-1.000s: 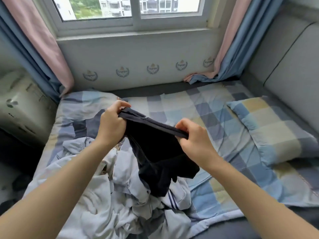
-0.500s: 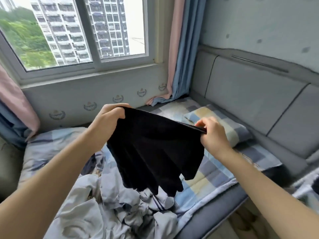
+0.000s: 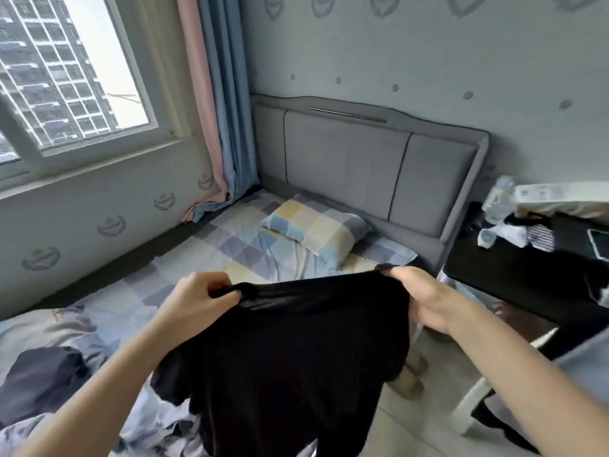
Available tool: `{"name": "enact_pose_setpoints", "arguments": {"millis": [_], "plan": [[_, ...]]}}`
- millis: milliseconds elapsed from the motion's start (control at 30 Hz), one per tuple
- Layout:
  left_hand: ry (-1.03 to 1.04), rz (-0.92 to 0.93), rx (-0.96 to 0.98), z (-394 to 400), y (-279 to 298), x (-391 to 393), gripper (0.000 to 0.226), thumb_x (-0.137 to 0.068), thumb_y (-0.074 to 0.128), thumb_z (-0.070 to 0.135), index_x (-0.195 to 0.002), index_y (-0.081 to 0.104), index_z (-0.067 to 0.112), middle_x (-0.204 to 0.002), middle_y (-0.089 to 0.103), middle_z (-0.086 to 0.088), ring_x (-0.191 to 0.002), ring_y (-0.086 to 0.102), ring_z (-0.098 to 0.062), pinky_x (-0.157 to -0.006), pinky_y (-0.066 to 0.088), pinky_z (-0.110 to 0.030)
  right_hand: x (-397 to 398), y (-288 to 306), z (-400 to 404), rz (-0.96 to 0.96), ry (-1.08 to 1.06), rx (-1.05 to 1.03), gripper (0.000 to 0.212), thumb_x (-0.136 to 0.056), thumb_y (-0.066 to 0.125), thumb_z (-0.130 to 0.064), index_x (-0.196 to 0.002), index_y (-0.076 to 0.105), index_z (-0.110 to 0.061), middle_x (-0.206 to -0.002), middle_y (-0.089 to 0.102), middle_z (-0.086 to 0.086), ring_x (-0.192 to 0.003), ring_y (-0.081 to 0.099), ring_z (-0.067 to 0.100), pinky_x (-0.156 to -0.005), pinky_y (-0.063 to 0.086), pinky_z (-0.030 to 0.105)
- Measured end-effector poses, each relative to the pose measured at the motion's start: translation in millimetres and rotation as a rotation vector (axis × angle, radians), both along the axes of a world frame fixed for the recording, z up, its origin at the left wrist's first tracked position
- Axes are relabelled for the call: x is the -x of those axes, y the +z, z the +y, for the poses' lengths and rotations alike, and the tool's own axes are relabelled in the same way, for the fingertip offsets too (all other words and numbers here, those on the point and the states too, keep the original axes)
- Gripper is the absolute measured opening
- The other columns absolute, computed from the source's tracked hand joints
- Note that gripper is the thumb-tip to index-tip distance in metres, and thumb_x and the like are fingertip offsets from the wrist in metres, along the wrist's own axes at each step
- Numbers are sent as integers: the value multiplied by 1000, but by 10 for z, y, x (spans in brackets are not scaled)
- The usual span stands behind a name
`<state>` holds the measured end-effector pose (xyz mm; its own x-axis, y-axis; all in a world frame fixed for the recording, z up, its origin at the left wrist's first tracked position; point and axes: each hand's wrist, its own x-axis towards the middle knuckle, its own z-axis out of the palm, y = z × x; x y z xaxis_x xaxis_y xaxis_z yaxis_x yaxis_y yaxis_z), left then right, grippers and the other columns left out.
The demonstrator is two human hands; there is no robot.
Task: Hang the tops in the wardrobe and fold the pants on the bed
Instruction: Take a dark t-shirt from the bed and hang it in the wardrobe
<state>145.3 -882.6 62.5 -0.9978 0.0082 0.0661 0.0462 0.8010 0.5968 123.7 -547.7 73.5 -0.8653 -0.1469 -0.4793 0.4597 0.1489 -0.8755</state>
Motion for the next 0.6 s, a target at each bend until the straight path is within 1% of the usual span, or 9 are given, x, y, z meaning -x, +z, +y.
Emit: {"name": "enact_pose_setpoints", "arguments": {"millis": [67, 133, 200, 300, 367, 433, 500, 533, 600], "plan": [[-29, -32, 5, 218, -63, 74, 22, -84, 65, 21, -62, 62, 23, -60, 62, 4, -64, 60, -15, -62, 47, -33, -161, 13, 309, 138, -76, -109, 23, -93, 51, -14, -75, 65, -12, -67, 66, 2, -61, 63, 13, -55, 45, 23], [-30, -51, 26, 451, -134, 130, 22, -83, 64, 17, -62, 64, 23, -62, 64, 3, -66, 61, -19, -65, 49, -34, -322, -23, 635, 288, -127, -416, 12, -83, 61, -12, -71, 61, -12, -63, 59, 0, -63, 57, 17, -61, 41, 27], [-57, -53, 117, 741, -225, 151, 19, -83, 65, 19, -64, 63, 24, -64, 64, 5, -66, 60, -16, -66, 49, -33, -506, -66, 958, 368, -128, -668, 7, -77, 63, -13, -73, 58, -15, -66, 58, -3, -69, 55, 17, -66, 41, 31], [-162, -69, 277, 1324, -394, 112, 13, -83, 63, 25, -71, 59, 26, -75, 62, 7, -70, 57, -13, -60, 43, -29, -907, -96, 1427, 453, -120, -854, 12, -75, 63, -9, -79, 57, -19, -68, 52, -7, -68, 50, 9, -67, 39, 27], [-239, -57, 290, 1795, -530, 50, 14, -80, 64, 21, -71, 54, 25, -79, 57, 5, -75, 55, -18, -64, 43, -31, -1189, -163, 1785, 497, -140, -970, 15, -74, 62, -8, -76, 53, -21, -68, 48, -7, -65, 47, 10, -64, 37, 26], [-228, -83, 219, 2228, -628, -28, 16, -76, 65, 15, -69, 52, 22, -74, 58, 1, -74, 55, -24, -66, 44, -35, -1435, -234, 2126, 510, -183, -1081, 17, -75, 61, -11, -74, 48, -22, -72, 47, -8, -65, 47, 12, -60, 37, 28], [-175, -165, 115, 2669, -716, -116, 10, -72, 66, 10, -69, 59, 17, -66, 64, -1, -71, 59, -25, -65, 47, -33, -1686, -273, 2502, 456, -278, -1121, 19, -78, 61, -12, -72, 45, -21, -69, 49, -6, -64, 48, 15, -57, 38, 32], [-155, -229, 28, 2854, -745, -161, 8, -71, 67, 9, -69, 62, 15, -63, 67, -3, -69, 62, -26, -66, 51, -33, -1788, -315, 2685, 414, -331, -1097, 18, -79, 61, -11, -73, 46, -18, -67, 53, -4, -64, 50, 18, -59, 39, 34], [-133, -394, -317, 3312, -758, -291, 5, -75, 70, 4, -76, 65, 3, -68, 71, -12, -62, 68, -26, -65, 60, -36, -2021, -418, 3088, 320, -451, -993, 9, -80, 61, -6, -77, 54, -11, -68, 61, 5, -69, 59, 26, -65, 46, 37]]}}
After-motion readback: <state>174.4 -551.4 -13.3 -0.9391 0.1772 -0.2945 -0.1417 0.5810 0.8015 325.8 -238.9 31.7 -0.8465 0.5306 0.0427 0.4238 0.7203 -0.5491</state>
